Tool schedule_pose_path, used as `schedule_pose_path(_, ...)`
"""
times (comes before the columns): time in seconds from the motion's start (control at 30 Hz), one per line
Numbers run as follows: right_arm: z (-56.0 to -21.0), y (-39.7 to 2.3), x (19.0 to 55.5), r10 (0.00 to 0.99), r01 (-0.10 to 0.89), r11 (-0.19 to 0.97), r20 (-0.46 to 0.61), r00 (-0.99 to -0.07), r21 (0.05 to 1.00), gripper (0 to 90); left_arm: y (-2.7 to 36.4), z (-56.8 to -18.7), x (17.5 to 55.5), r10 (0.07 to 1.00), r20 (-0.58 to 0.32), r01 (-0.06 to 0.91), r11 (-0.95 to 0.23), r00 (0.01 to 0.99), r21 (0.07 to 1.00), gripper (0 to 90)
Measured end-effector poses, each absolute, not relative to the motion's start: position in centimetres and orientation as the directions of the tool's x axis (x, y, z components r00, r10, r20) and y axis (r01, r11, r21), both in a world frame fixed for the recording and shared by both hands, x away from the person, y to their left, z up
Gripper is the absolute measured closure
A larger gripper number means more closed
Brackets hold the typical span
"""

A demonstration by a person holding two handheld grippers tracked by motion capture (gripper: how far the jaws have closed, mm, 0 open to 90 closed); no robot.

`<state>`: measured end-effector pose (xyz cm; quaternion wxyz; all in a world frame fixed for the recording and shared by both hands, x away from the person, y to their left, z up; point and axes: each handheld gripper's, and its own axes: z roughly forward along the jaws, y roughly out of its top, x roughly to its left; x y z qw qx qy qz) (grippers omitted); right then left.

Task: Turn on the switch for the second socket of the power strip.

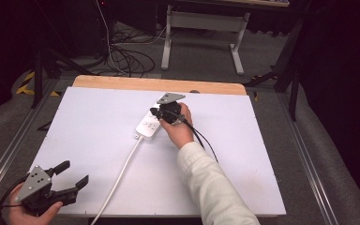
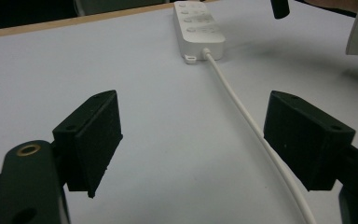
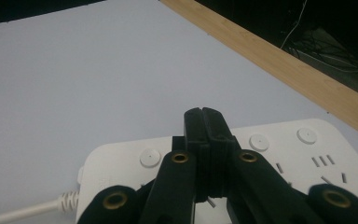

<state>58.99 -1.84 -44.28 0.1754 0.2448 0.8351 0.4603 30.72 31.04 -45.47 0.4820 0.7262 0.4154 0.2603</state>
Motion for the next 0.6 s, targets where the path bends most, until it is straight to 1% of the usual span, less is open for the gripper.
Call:
schedule_pose_path(0.07, -44.6, -1.7, 59.2, 0.587, 0.264, 0.450, -0.061, -0.807, 0.853, 90.0, 31.1, -45.5, 30.7, 0.856, -0.016, 0.350, -0.194, 0.517, 0.916, 19.4)
schedule_pose_path(0.17, -45.2, -1.6, 59.6, 0.598, 0.280, 0.432, -0.039, -0.801, 0.857, 90.0, 31.2, -45.5, 30.6, 0.856, -0.032, 0.355, -0.179, 0.515, 0.917, 19.5)
schedule_pose_path(0.6, -46.5, -0.8, 60.1, 0.602, 0.290, 0.428, -0.031, -0.798, 0.856, 90.0, 31.6, -45.6, 30.4, 0.857, -0.040, 0.359, -0.173, 0.514, 0.917, 19.5)
